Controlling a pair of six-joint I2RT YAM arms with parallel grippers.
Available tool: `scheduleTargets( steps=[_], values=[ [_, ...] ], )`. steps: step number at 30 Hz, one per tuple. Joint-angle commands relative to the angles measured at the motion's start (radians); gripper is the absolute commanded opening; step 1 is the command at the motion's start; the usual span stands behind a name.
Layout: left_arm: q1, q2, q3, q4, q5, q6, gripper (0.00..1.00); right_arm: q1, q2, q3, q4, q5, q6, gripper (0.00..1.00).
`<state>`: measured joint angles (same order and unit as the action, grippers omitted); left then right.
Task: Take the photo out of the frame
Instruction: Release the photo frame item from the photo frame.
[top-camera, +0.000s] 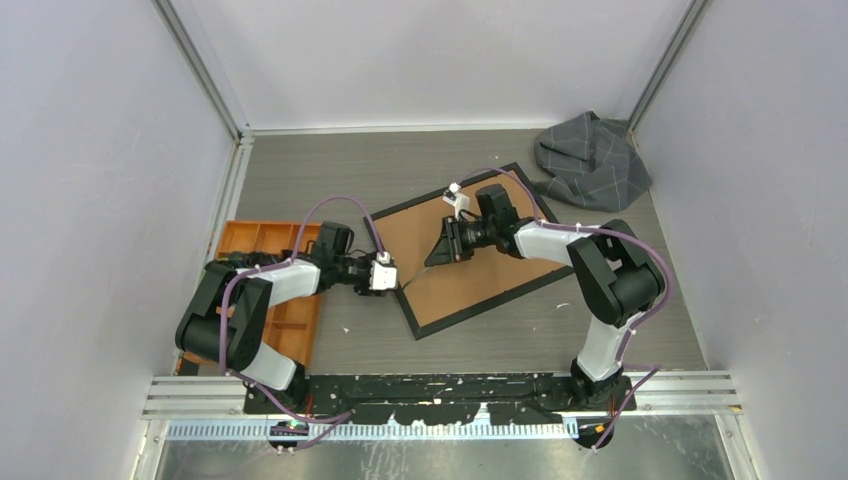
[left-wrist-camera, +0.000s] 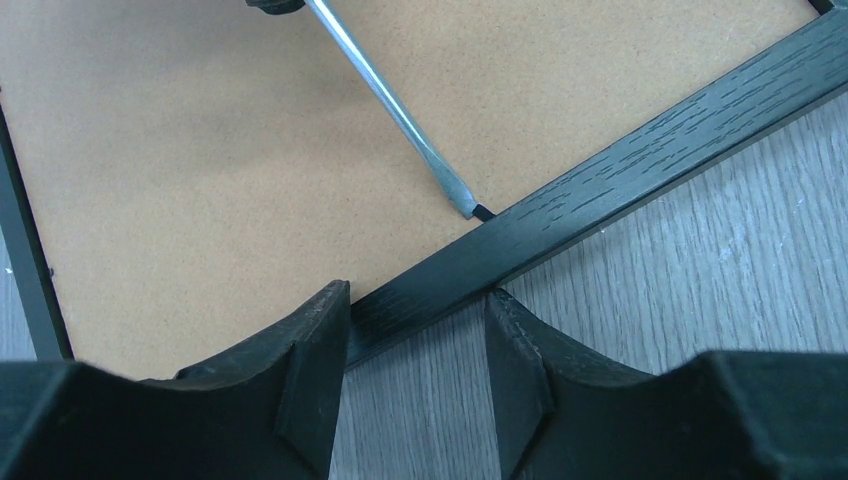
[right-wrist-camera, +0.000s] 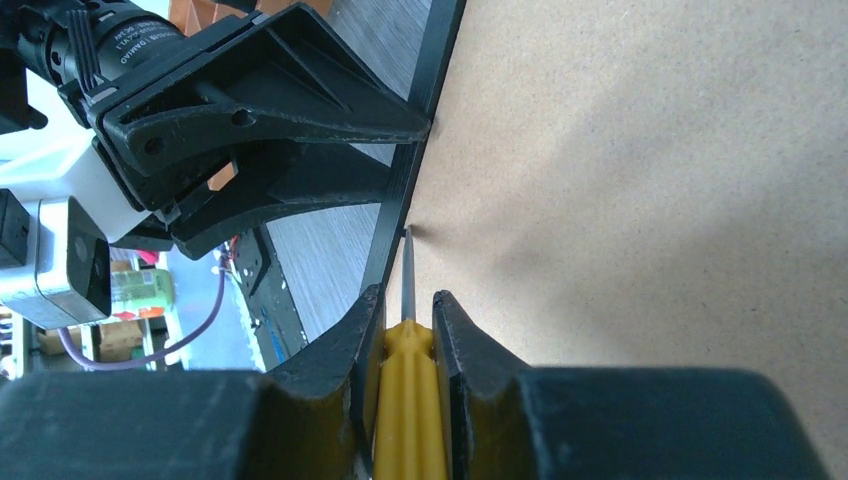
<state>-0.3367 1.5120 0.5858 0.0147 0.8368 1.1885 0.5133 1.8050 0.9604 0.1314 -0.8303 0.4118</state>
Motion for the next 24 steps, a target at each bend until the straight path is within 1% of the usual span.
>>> scheduleTargets(
  steps=[1,5,8,11,14,17,21,24],
  values=[
    [0.001,0.016,-0.008,0.061,-0.061,-0.064,0.36,0.073,0.011,0.006,-0.102,-0.011,-0.081,0.01],
    [-0.002,0.024,-0.001,0.071,-0.075,-0.088,0.34,0.109,-0.068,-0.012,-0.110,0.038,-0.099,0.01],
    [-0.010,0.031,0.011,0.070,-0.094,-0.112,0.33,0.185,-0.123,-0.007,-0.165,0.080,-0.144,0.01],
    [-0.019,0.037,0.027,0.063,-0.115,-0.142,0.30,0.260,-0.150,0.008,-0.222,0.099,-0.168,0.01],
    [-0.022,0.047,0.046,0.044,-0.128,-0.165,0.27,0.287,-0.157,0.024,-0.251,0.110,-0.164,0.01],
    [-0.024,0.051,0.051,0.045,-0.136,-0.175,0.25,0.291,-0.154,0.019,-0.233,0.085,-0.129,0.01],
    [-0.031,0.058,0.056,0.055,-0.155,-0.190,0.21,0.288,-0.142,0.028,-0.184,-0.011,-0.039,0.01],
    [-0.038,0.062,0.054,0.072,-0.174,-0.200,0.16,0.258,-0.125,0.028,-0.138,-0.060,0.029,0.01]
  ],
)
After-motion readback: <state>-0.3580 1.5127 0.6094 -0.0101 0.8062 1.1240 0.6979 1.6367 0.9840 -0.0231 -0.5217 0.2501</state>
